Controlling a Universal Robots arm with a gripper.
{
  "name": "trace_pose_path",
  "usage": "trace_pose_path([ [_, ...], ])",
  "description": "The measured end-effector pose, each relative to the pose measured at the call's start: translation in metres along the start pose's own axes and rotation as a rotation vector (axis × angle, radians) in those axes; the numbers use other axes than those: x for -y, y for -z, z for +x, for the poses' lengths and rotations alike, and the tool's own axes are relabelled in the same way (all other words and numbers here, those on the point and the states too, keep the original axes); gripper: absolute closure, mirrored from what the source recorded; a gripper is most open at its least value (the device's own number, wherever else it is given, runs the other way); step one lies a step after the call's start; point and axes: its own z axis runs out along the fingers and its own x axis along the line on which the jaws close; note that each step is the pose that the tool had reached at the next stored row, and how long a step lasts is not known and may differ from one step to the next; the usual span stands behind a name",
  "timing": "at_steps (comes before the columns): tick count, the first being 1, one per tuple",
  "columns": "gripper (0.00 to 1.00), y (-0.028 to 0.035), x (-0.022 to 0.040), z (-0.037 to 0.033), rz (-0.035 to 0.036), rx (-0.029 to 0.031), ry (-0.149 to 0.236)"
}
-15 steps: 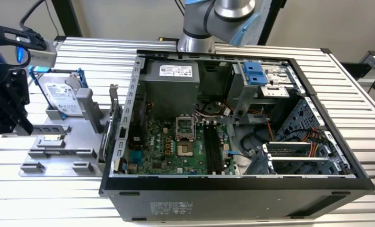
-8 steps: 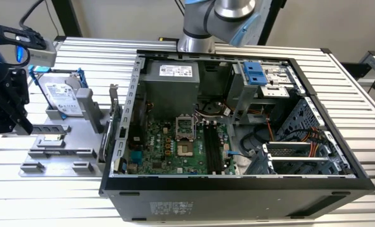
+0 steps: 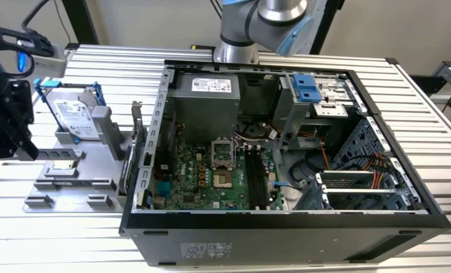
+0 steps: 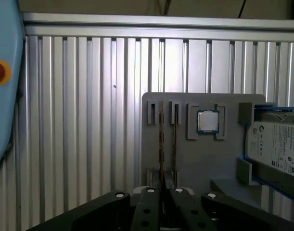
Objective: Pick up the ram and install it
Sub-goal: 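Pick up the ram and move it above insertion slot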
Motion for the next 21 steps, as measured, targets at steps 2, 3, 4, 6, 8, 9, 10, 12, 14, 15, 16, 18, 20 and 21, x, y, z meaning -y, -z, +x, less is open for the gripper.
trace_pose_path([
  [2, 1.0, 0.0009, 0.0, 0.0, 0.0, 0.0, 0.0],
  [3, 1.0, 0.0013, 0.0, 0.0, -0.0001, -0.0001, 0.0],
  [4, 1.0, 0.0017, 0.0, -0.0001, 0.0, 0.0, 0.0],
  [6, 1.0, 0.0025, 0.0, -0.0001, 0.0, 0.0, 0.0],
  [8, 1.0, 0.0033, 0.0, -0.0001, 0.0, 0.0, 0.0],
  [9, 1.0, 0.0037, 0.0, -0.0001, 0.0, 0.0, 0.0],
  [10, 1.0, 0.0041, 0.0, -0.0001, 0.0, 0.0, 0.0],
  [12, 1.0, 0.0049, -0.0001, -0.0001, 0.0, 0.0, 0.0],
  [14, 1.0, 0.0059, -0.0001, -0.0002, -0.0001, -0.0001, 0.0],
  [15, 1.0, 0.0064, -0.0001, -0.0002, -0.0001, -0.0001, 0.0],
  [16, 1.0, 0.007, -0.0001, -0.0002, -0.0001, -0.0001, 0.0],
  [18, 1.0, 0.0084, -0.0001, -0.0002, 0.0, -0.0001, 0.0],
  [20, 1.0, 0.0099, -0.0001, -0.0003, -0.0001, -0.0001, 0.0],
  [21, 1.0, 0.0108, -0.0001, -0.0003, -0.0001, -0.0001, 0.0],
])
